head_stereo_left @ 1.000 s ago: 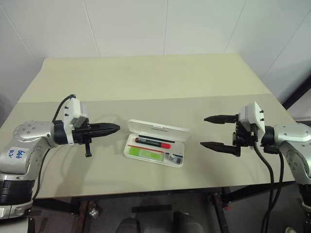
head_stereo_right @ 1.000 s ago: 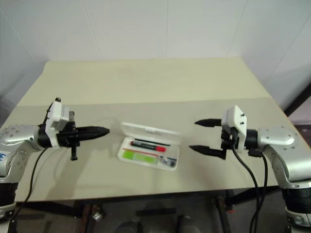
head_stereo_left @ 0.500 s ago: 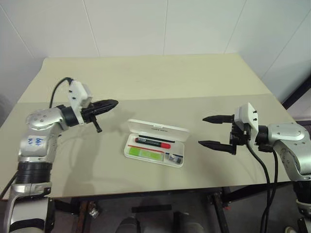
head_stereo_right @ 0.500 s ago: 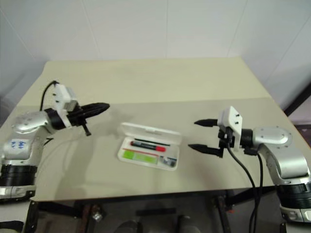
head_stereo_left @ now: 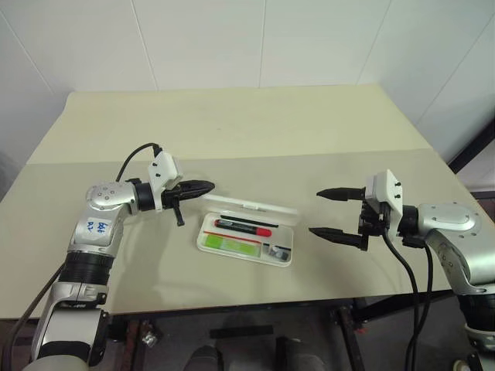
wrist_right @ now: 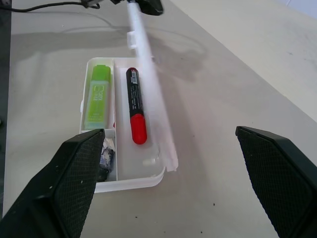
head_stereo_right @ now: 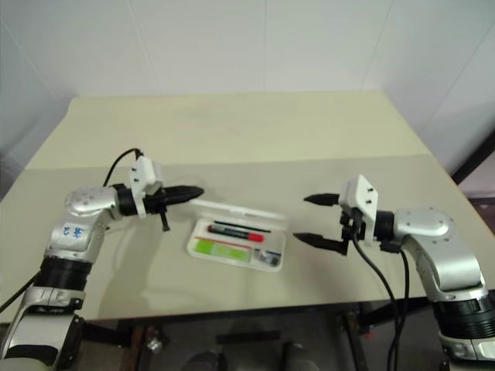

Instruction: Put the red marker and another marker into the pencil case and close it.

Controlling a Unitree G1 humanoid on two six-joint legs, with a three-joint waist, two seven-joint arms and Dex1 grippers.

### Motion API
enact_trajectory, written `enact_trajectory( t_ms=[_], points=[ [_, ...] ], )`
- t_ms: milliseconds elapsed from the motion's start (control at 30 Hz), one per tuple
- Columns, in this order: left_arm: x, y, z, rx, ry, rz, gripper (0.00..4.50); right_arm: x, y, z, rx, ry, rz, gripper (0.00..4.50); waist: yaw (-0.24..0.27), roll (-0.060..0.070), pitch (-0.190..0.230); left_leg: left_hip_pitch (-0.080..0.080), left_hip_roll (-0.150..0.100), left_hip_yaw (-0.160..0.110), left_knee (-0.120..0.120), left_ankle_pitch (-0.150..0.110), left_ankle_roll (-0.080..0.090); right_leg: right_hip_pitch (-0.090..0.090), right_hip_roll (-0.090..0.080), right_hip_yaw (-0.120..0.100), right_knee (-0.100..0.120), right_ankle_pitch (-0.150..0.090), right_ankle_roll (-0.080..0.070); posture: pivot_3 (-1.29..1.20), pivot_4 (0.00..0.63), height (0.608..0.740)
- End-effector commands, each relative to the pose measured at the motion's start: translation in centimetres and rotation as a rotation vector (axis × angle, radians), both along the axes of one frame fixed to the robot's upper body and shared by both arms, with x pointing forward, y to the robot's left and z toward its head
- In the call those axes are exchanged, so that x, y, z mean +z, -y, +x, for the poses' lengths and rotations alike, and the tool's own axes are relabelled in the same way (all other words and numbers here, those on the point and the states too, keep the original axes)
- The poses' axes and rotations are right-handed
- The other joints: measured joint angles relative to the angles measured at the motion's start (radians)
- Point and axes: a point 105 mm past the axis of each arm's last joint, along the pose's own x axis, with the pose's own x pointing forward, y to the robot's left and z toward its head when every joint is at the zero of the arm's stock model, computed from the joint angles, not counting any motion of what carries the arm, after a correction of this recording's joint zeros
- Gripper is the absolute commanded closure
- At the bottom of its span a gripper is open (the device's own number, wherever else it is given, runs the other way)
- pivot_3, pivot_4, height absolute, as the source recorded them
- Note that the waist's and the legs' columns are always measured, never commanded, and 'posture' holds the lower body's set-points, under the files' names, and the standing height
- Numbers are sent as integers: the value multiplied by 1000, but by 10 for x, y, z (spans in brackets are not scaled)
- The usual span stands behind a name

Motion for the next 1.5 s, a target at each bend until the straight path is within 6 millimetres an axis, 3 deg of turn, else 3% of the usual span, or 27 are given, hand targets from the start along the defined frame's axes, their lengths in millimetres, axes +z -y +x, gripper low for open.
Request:
enact_trajectory(
  t_ms=[33, 300, 733, 967, 1167, 1300, 1433, 1500],
  points=[
    [4, -2, -18, -78, 25, 62, 4486, 6, -7, -5, 19, 35, 14, 0, -2, 0, 0, 0, 0, 0, 0, 0, 0, 0, 0, 0, 0, 0, 0, 0, 150, 740],
    [-26, -12, -42, -168, -61, 288, 4486, 4, -10, -5, 18, 34, 25, 0, -1, 0, 0, 0, 0, 0, 0, 0, 0, 0, 0, 0, 0, 0, 0, 0, 150, 740],
    [-49, 9, -37, -146, -101, 348, 4486, 1, -16, -8, -15, 29, 67, 0, 1, 0, 0, 0, 0, 0, 0, 0, 0, 0, 0, 0, 0, 0, 0, 0, 150, 740],
    [-76, 12, -40, -112, -160, 469, 4486, 1, -21, -11, -34, 27, 102, 0, 1, 0, 0, 2, 0, 0, 1, 0, 0, 1, 0, 1, 1, 0, 0, 0, 150, 740],
    [-66, 20, -39, -78, -189, 353, 4486, 8, -27, -11, -40, 31, 146, 0, 2, 0, -1, 4, 0, -1, 1, 0, 0, 2, 0, 2, 1, 0, -1, 0, 150, 740],
    [-37, 24, -41, -98, -153, 181, 4486, 4, -25, -11, -44, 23, 139, 0, 1, 0, 0, 3, 0, -1, 2, 0, 0, 2, 0, 2, 1, 0, -2, 0, 150, 740],
    [-10, 14, -45, -99, -118, 65, 4486, 2, -23, -8, -33, 14, 121, 0, 0, 0, 0, 1, 0, -1, 1, 0, 0, 0, 1, 2, 1, 0, -2, 0, 150, 740],
    [4, 6, -47, -77, -84, 10, 4102, 3, -22, -6, -22, 11, 111, 0, -3, 0, 0, 1, 0, -1, 1, 0, 0, 0, 0, 2, 2, 0, -2, 0, 150, 740]
  ],
)
